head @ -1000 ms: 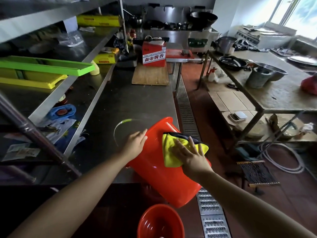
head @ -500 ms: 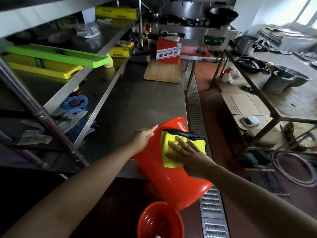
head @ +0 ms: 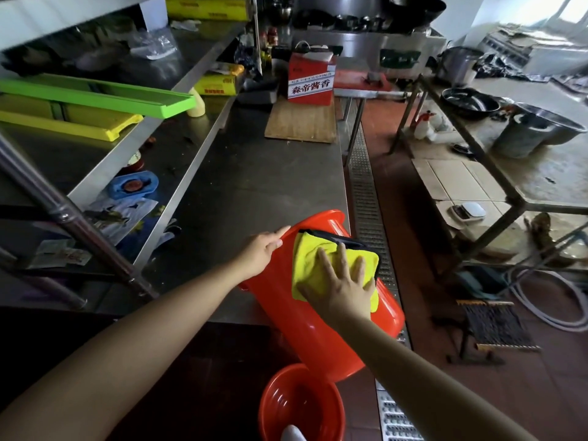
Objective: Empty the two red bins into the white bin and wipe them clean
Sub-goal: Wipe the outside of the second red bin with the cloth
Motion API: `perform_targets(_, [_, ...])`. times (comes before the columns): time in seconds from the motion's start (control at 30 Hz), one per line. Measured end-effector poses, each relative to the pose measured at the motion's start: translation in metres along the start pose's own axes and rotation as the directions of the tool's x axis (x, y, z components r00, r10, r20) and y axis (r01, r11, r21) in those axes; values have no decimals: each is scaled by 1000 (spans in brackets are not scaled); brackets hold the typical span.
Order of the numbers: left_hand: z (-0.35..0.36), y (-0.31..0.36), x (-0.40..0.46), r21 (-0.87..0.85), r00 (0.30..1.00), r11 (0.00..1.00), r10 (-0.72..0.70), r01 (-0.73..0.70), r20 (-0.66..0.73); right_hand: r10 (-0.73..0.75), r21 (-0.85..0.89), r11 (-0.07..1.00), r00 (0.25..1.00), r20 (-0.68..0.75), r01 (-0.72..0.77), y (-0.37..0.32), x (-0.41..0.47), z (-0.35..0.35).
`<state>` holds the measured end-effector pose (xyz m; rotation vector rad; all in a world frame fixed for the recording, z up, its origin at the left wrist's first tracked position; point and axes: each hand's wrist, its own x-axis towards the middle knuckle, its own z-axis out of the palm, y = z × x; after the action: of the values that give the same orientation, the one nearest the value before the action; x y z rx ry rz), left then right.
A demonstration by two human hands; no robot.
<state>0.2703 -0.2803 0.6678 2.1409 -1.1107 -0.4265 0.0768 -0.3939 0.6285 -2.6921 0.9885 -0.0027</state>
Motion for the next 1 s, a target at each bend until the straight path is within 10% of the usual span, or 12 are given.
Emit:
perform_targets(0.3, [-14, -18, 5, -122, 981, 987, -87, 108, 173, -686, -286, 665, 715, 132, 690, 31, 11, -12])
perform_targets(0.5, [-11, -12, 10, -175, 974, 976, -92, 129, 208, -358, -282, 896, 934, -6, 342, -12, -7, 7])
perform_targets(0.73, [-11, -21, 8, -136, 973, 982, -100, 130, 209, -407, -356, 863, 911, -71, 358, -28, -3, 28])
perform_targets(1.0, [-12, -32, -7, -250, 970, 950, -141, 190, 199, -254, -62, 966, 967, -7, 253, 7, 53, -9])
